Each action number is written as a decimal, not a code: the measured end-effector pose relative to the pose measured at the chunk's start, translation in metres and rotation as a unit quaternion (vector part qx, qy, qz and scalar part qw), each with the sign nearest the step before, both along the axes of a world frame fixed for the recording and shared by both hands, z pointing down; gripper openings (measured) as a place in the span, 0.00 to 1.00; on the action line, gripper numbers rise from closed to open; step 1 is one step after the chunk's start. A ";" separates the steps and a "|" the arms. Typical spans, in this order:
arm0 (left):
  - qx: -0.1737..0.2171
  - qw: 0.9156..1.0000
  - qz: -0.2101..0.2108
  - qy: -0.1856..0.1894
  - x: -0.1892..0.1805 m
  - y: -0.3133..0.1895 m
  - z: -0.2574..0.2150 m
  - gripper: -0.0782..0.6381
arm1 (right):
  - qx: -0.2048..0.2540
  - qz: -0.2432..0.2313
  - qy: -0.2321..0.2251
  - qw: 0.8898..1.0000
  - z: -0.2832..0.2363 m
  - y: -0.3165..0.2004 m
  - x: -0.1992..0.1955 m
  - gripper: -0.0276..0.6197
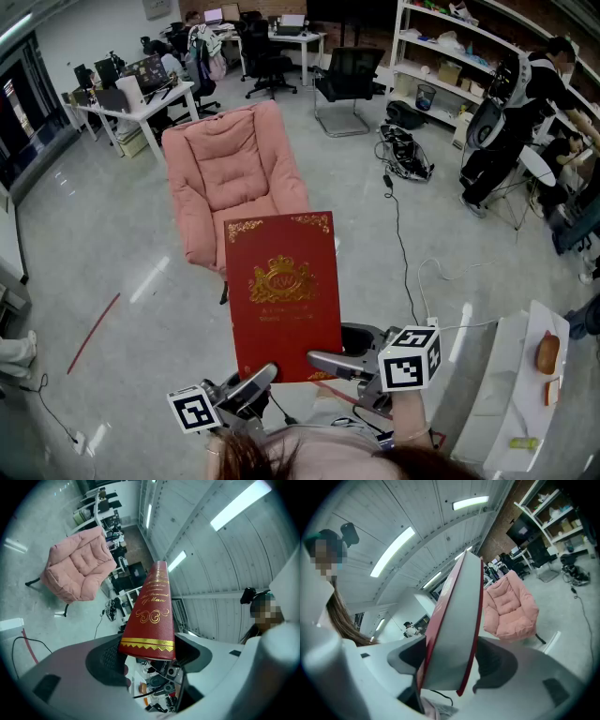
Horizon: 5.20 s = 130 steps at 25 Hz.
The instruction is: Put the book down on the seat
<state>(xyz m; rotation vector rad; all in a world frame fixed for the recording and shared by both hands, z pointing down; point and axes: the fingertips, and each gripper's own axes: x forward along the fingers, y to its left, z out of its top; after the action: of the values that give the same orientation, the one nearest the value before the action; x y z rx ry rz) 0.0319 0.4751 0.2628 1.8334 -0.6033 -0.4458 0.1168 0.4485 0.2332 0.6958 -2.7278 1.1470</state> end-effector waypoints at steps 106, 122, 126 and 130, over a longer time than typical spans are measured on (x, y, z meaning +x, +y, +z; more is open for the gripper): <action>-0.014 0.997 -0.072 -0.035 -0.135 -0.429 0.078 0.50 | -0.083 -0.051 0.005 0.995 0.094 -0.435 -0.136 0.55; -0.045 0.995 -0.068 -0.053 -0.132 -0.529 0.110 0.52 | -0.099 -0.063 0.015 0.993 0.125 -0.537 -0.136 0.55; -0.057 0.994 -0.070 -0.056 -0.136 -0.558 0.125 0.52 | -0.108 -0.071 0.021 0.991 0.139 -0.568 -0.141 0.55; -0.072 0.993 -0.071 -0.057 -0.143 -0.586 0.138 0.52 | -0.124 -0.078 0.026 0.989 0.155 -0.596 -0.148 0.55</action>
<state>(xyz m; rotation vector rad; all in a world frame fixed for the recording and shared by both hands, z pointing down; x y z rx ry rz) -0.1109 -0.1111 0.4010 1.6937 -0.8275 -0.3830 -0.0316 -0.1478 0.3879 0.4625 -2.4857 1.3743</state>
